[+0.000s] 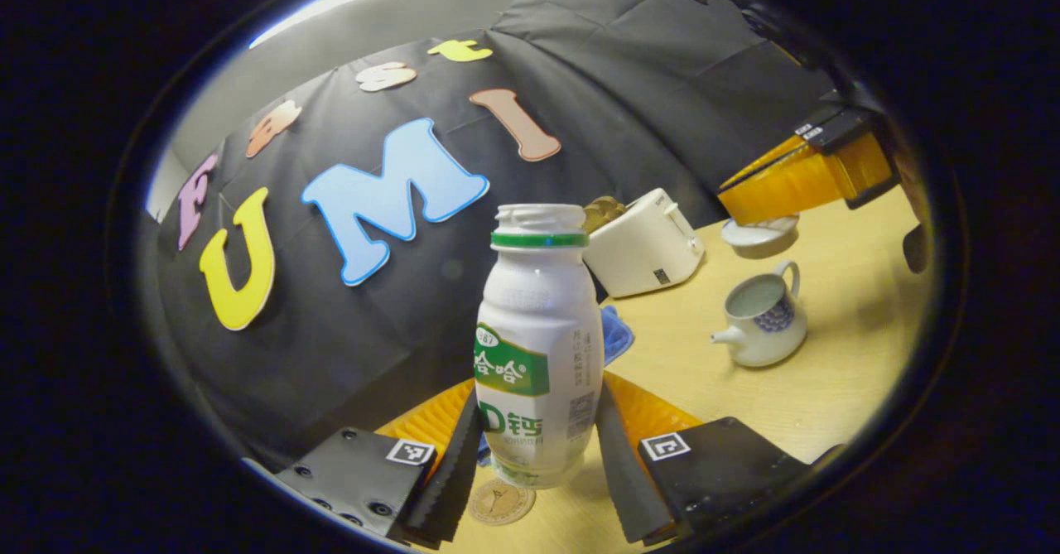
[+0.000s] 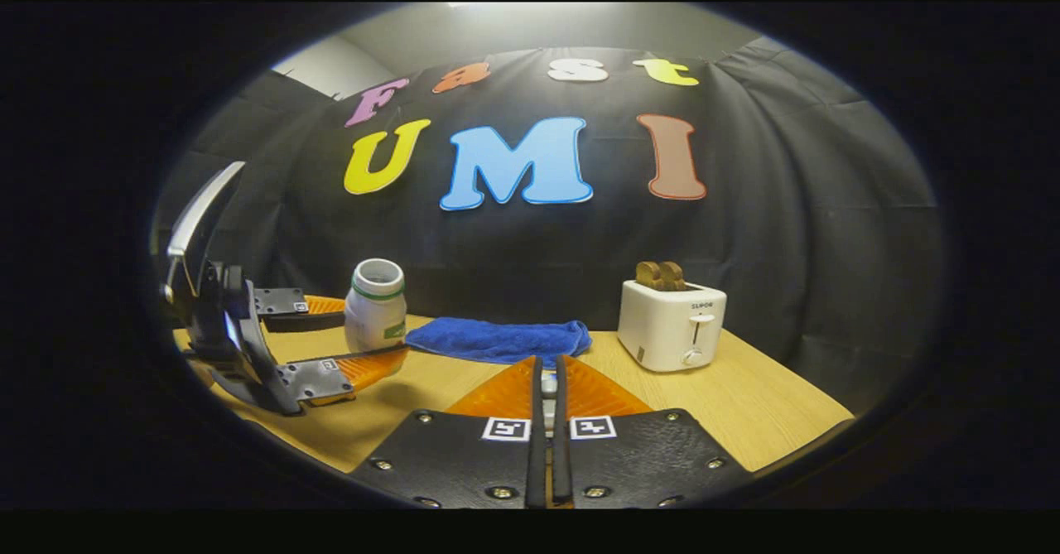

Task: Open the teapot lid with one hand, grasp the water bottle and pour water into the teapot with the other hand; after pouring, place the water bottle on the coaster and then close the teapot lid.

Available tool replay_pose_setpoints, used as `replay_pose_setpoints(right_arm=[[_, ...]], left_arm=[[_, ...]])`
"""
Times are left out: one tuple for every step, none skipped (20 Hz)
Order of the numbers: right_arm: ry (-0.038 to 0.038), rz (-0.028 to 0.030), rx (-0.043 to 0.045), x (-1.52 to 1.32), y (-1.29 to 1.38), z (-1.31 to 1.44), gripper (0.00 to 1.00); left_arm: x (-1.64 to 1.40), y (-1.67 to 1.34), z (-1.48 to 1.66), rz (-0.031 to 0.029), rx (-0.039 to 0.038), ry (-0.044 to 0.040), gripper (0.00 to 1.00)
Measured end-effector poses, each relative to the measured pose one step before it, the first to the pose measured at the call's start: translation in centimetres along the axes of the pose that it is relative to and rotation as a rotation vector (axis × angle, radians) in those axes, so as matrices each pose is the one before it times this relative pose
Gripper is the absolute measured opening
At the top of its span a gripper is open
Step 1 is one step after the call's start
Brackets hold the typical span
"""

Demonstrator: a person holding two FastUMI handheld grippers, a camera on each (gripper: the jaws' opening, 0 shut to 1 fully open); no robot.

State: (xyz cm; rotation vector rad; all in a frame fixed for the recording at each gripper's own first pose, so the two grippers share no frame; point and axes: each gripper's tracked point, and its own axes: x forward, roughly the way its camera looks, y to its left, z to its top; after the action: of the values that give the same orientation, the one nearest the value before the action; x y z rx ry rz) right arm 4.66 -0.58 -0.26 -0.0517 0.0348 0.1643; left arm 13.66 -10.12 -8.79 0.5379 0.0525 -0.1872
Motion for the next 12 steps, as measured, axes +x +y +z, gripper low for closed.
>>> replay_pose_setpoints(right_arm=[[0.00554,-0.00873,-0.01005,0.272,-0.135,-0.248,0.03],[0.00474,-0.00786,-0.00433,0.295,-0.121,-0.216,0.03],[0.00486,-0.00273,0.00386,0.274,-0.041,-0.189,0.03],[0.00087,-0.00018,0.00669,0.243,0.102,-0.188,0.04],[0.00406,-0.00056,0.00384,0.202,0.050,-0.157,0.00],[0.00668,-0.00356,-0.00197,0.259,-0.004,-0.285,0.03],[0.00627,-0.00271,-0.00324,0.183,-0.106,-0.250,0.03],[0.00889,-0.00251,0.00094,0.228,-0.066,-0.374,0.03],[0.00764,-0.00043,0.00423,0.098,-0.016,-0.243,0.03],[0.00422,-0.00084,0.00710,0.008,-0.001,-0.264,0.03],[0.00347,-0.00038,0.00821,0.066,-0.032,-0.185,0.03],[0.00132,0.00096,0.00572,0.094,0.046,-0.176,0.03]], left_arm=[[-0.069,0.191,-0.140,0.01284,-0.03083,0.00549,0.78],[0.132,0.015,-0.114,0.01003,-0.02840,-0.00237,0.73],[0.034,-0.083,0.174,-0.00172,-0.03007,-0.00650,0.69],[0.127,0.162,0.075,0.00102,-0.03365,-0.00604,0.82],[-0.051,0.030,0.125,-0.00474,-0.04403,-0.00408,0.82],[0.021,-0.084,0.111,-0.01515,-0.05162,-0.00020,0.76],[-0.190,0.079,-0.009,-0.01084,-0.04993,-0.00302,0.76],[-0.252,0.382,0.040,-0.00098,-0.03398,-0.00148,0.75],[-0.087,0.489,0.054,0.00813,-0.02342,-0.00219,0.75],[0.052,0.221,-0.116,0.00699,-0.02120,-0.00110,0.75],[0.011,0.361,0.009,0.00333,-0.02063,0.00152,0.76],[-0.314,0.723,-0.058,0.00471,-0.02494,0.00310,0.76]])
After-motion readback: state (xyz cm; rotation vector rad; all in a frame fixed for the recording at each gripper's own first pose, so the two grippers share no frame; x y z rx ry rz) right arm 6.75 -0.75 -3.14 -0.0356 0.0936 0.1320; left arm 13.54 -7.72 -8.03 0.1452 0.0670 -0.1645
